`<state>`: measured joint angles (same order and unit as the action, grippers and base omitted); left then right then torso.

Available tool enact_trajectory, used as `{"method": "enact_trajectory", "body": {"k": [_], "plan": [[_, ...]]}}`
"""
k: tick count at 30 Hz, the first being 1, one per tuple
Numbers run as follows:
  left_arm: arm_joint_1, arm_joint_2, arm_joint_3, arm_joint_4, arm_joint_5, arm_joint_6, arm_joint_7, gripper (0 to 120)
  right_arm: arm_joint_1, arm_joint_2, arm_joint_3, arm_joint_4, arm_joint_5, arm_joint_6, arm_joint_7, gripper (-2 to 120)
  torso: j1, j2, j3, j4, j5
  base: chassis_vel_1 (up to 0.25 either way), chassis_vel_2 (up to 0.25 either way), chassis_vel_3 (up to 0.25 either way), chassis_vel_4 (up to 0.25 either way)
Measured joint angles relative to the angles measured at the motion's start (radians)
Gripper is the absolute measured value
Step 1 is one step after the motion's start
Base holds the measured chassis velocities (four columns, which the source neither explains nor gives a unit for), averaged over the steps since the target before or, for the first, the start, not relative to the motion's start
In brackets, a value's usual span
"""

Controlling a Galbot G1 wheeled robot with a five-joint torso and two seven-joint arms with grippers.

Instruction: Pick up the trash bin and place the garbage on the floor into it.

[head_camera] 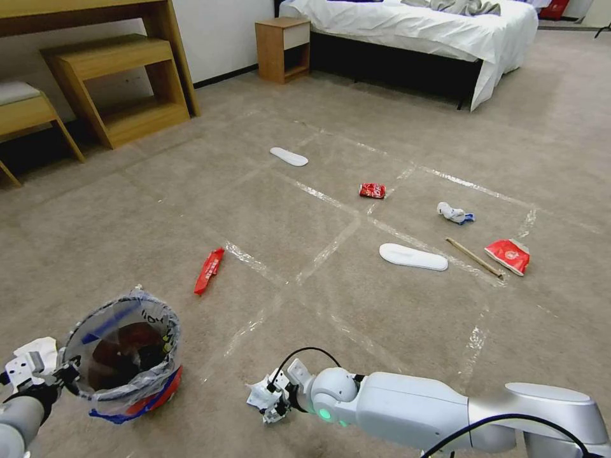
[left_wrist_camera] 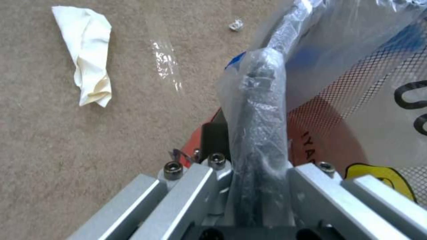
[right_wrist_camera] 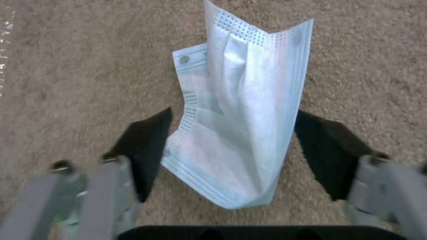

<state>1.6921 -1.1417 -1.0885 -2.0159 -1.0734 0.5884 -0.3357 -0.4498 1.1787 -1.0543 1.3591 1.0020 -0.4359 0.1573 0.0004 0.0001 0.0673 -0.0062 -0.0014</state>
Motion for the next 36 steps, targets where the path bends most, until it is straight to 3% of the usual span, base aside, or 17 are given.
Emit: {"method": "enact_trajectory", "body": {"k": [7,10,18,27,36], "plan": [[0.000,0.000,0.003,0.000,0.000,0.000,0.000,1,-0.008,0.000,-0.001,-0.007,-0.015,0.019,0.002,42,0.000,0.000,0.000,0.0000,0.0000,0.000,0.000,0.000,0.000],[0.000,0.000,0.004,-0.001,0.001,-0.003,0.002,1,-0.014,-0.007,-0.001,-0.012,-0.024,0.031,0.005,25,0.000,0.000,0.000,0.0000,0.0000,0.000,0.000,0.000,0.000],[-0.002,-0.009,0.008,-0.001,0.006,-0.005,0.004,1,-0.019,-0.008,-0.012,-0.036,-0.041,0.061,0.006,1,0.000,0.000,0.000,-0.0001,0.0001,0.000,0.000,0.000,0.000],[0.000,-0.019,0.011,0.000,0.018,-0.012,0.008,1,-0.027,-0.008,-0.013,-0.050,-0.041,0.114,0.002,0,0.000,0.000,0.000,0.0000,0.0002,0.000,0.000,0.000,0.000],[-0.010,-0.013,0.018,0.007,0.023,-0.012,0.006,1,-0.013,-0.150,0.107,0.079,0.004,0.186,0.013,0,0.000,0.000,0.000,-0.0001,0.0003,0.000,0.000,0.000,0.000]]}}
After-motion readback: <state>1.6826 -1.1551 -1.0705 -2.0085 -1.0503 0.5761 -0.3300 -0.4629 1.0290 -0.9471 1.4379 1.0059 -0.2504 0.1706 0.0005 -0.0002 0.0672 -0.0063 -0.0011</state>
